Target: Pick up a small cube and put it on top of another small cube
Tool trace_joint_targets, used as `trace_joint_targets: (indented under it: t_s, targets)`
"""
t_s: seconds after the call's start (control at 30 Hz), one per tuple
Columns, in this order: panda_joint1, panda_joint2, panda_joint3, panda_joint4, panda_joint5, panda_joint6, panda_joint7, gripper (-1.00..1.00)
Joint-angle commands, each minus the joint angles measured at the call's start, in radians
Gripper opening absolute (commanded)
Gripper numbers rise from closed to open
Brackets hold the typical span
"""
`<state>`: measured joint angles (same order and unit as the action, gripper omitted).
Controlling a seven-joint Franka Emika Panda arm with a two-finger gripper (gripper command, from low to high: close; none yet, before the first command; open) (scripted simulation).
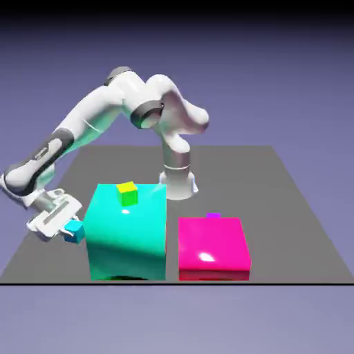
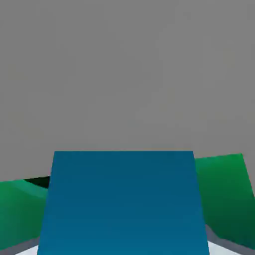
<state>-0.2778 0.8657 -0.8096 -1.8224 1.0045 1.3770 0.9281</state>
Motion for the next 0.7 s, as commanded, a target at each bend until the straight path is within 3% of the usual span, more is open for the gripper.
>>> trace_joint_targets:
  t_s: [0.0,0.4,0.57,0.6,0.67]
  targets:
    - [0.003,-0.008,-0.006,-0.007,-0.045,-0.005,-0.036,-1.0]
    - [0.032,-0.09,-0.074,-0.081,-0.499,-0.051,-0.405,-1.0]
    - [0.08,-0.076,-0.045,-0.229,-0.448,0.085,-0.432,-1.0]
    - [0.08,-0.076,-0.045,-0.229,-0.448,0.085,-0.432,1.0]
    - [0.068,-0.08,-0.052,-0.192,-0.461,0.051,-0.425,1.0]
